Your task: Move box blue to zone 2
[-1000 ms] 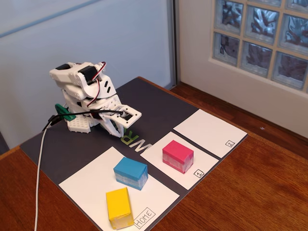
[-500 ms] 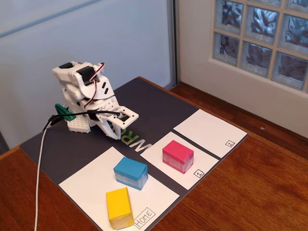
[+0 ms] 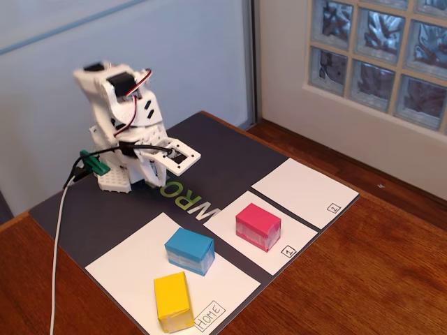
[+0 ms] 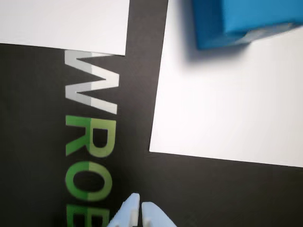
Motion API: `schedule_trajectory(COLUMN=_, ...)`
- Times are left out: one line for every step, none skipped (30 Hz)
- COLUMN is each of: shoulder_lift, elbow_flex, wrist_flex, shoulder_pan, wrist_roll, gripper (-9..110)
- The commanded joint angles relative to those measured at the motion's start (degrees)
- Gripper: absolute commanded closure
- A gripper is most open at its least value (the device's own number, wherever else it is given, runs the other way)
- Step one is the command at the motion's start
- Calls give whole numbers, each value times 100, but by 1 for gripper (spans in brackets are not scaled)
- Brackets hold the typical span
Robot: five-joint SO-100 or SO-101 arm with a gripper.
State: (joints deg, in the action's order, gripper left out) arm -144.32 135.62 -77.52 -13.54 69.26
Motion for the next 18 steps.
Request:
schedule_trajectory(shoulder_lift=976, elbow_flex=-1336, wrist_flex=-35, shoulder_pan=-193, wrist_roll=-378, gripper=102)
schedule_trajectory(shoulder_lift=1195, elbow_flex=-1626, wrist_flex=-35, shoulder_pan=-229, wrist_roll=-536, gripper=102)
schedule_trajectory(shoulder_lift=1433, elbow_flex=-1907, wrist_flex=-35, shoulder_pan=-246, wrist_roll=-686, gripper=102)
schedule_trajectory(shoulder_lift=1670, elbow_flex=-2153, wrist_flex=-26, shoulder_pan=-264, wrist_roll=-853, gripper=102)
schedule_trajectory(shoulder_lift=1916, elbow_flex=-2426, wrist_flex=-26, shoulder_pan=-281, wrist_roll=-1037, gripper=102)
schedule_trajectory(shoulder_lift=2162, elbow_flex=-2681, wrist_flex=-26, shoulder_pan=-299, wrist_roll=-1239, gripper=102)
schedule_trajectory(shoulder_lift=2426, elbow_flex=-2918, wrist_flex=-26, shoulder_pan=-316, wrist_roll=-1406, gripper=102)
schedule_trajectory(shoulder_lift=2663, elbow_flex=-3155, wrist_flex=-26, shoulder_pan=-325, wrist_roll=-1547, gripper=102)
schedule_trajectory(shoulder_lift=2900, elbow_flex=-3393, wrist_flex=-35, shoulder_pan=-334, wrist_roll=-1679, gripper=102)
schedule_trajectory(shoulder_lift=3129, elbow_flex=-3595, wrist_flex=-35, shoulder_pan=-343, wrist_roll=-1811, gripper=102)
schedule_trajectory(shoulder_lift=3349, elbow_flex=-3806, wrist_flex=-35, shoulder_pan=-352, wrist_roll=-1898, gripper=102)
schedule_trajectory(shoulder_lift=3542, elbow_flex=-3990, wrist_flex=-35, shoulder_pan=-352, wrist_roll=-1916, gripper=102)
schedule_trajectory(shoulder_lift=3691, elbow_flex=-4122, wrist_flex=18, shoulder_pan=-334, wrist_roll=-1925, gripper=102)
schedule_trajectory(shoulder_lift=3814, elbow_flex=-4201, wrist_flex=114, shoulder_pan=-325, wrist_roll=-2004, gripper=102)
schedule_trajectory(shoulder_lift=3902, elbow_flex=-4219, wrist_flex=281, shoulder_pan=-316, wrist_roll=-2118, gripper=102)
schedule_trajectory(shoulder_lift=3999, elbow_flex=-4219, wrist_flex=457, shoulder_pan=-316, wrist_roll=-2241, gripper=102)
schedule_trajectory(shoulder_lift=4104, elbow_flex=-4219, wrist_flex=606, shoulder_pan=-316, wrist_roll=-2373, gripper=102)
schedule_trajectory(shoulder_lift=4210, elbow_flex=-4219, wrist_flex=729, shoulder_pan=-325, wrist_roll=-2461, gripper=102)
